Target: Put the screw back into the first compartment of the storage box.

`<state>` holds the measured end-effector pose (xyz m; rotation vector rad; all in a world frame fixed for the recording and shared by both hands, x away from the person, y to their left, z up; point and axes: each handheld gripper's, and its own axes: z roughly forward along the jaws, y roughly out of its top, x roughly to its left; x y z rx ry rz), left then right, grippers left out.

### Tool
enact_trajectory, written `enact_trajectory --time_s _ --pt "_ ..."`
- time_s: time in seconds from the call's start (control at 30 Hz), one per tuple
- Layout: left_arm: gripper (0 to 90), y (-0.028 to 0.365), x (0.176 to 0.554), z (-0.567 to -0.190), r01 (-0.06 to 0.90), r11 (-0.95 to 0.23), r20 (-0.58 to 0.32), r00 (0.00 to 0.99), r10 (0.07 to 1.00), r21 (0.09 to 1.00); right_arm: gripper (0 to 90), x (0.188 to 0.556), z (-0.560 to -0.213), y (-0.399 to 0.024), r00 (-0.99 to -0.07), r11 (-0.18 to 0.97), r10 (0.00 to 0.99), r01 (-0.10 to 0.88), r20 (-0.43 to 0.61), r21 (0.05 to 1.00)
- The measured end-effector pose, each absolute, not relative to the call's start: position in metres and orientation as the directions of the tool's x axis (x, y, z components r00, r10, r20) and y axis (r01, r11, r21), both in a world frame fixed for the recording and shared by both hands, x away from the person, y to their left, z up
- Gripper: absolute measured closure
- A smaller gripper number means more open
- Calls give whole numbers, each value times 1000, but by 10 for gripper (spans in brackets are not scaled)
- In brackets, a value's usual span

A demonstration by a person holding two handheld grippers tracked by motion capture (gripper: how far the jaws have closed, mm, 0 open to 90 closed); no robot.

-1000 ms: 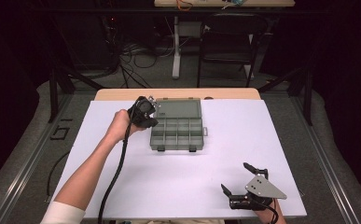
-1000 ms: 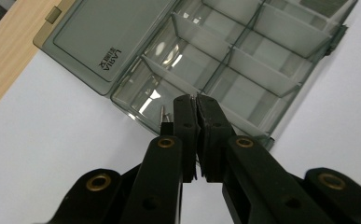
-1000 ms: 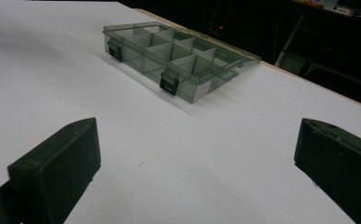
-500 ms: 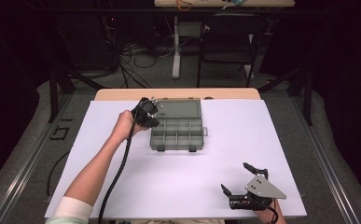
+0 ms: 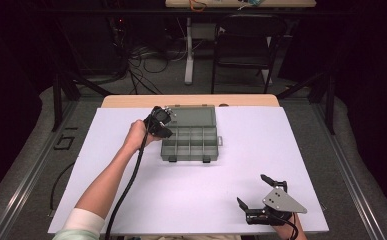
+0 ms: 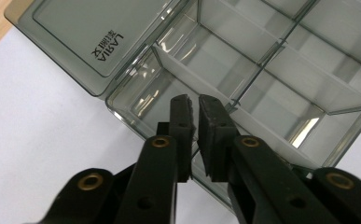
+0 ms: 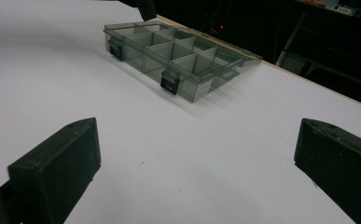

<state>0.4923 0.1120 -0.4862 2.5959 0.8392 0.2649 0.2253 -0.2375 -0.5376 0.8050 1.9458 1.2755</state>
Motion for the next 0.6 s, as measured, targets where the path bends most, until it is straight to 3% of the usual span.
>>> enact_trajectory --time_s 0.1,0.23,0.47,0.6 --pt "711 112 492 -486 521 -734 51 800 598 435 0 225 -537 -238 -586 334 786 133 -198 933" --pt "502 115 486 -482 546 -688 24 775 632 478 0 225 -538 -238 -586 332 786 132 -197 934" --pt "221 125 472 -466 514 -673 19 787 616 532 0 225 -537 -238 -588 331 785 133 -195 934" --pt "151 130 459 -462 490 -671 29 796 605 556 0 224 -537 -238 -587 326 787 136 -190 936"
